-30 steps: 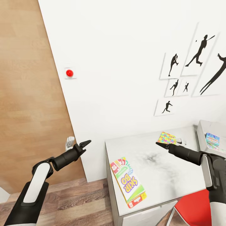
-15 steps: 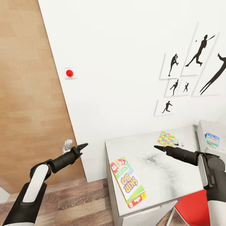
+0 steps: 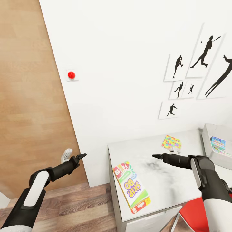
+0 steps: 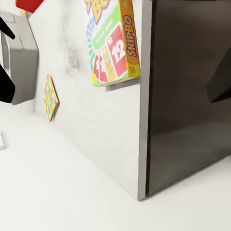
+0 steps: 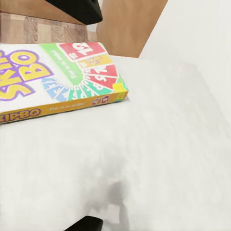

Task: Put all the toys in the child's room - the three board games (two on the bed and one on the table), the two jigsaw puzzles on the table, and the tennis ball on the table - inside the toy box on the table in the child's room.

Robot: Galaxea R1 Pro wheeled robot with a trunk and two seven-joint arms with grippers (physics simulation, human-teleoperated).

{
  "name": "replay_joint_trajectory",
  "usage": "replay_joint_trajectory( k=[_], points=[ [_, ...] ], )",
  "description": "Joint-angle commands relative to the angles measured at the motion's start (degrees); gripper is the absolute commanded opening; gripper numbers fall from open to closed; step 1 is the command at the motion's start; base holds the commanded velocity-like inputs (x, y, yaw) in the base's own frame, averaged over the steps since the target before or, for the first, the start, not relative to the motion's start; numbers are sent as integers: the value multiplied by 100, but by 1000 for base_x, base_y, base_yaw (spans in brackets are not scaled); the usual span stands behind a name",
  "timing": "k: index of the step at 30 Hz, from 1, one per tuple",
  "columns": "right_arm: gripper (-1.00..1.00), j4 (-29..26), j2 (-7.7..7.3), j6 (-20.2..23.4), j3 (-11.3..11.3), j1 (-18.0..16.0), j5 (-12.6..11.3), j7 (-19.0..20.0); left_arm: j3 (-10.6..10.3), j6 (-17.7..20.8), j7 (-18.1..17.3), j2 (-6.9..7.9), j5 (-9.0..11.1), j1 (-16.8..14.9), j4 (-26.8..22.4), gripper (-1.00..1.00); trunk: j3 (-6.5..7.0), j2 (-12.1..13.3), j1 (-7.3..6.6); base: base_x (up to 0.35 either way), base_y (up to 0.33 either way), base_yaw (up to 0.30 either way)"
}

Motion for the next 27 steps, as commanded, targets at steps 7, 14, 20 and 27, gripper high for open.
replay_joint_trajectory(
  k=[7,14,20,27],
  points=[
    [100,184,12,78,31,-118,47,-13,9,10,7,23,-7,-87,294,100,-9,-8,2,0,0,0],
    [100,791,21,98,50,-379,72,-44,10,-37,0,31,-31,-201,700,100,-9,-8,2,0,0,0],
    [100,1464,50,100,57,-659,88,-207,2,-181,-16,14,-48,-287,1197,100,-9,-8,2,0,0,0],
    [100,1867,70,108,87,-786,63,-366,-35,-560,-55,-29,-44,-319,1801,100,-9,-8,2,0,0,0]
  ],
)
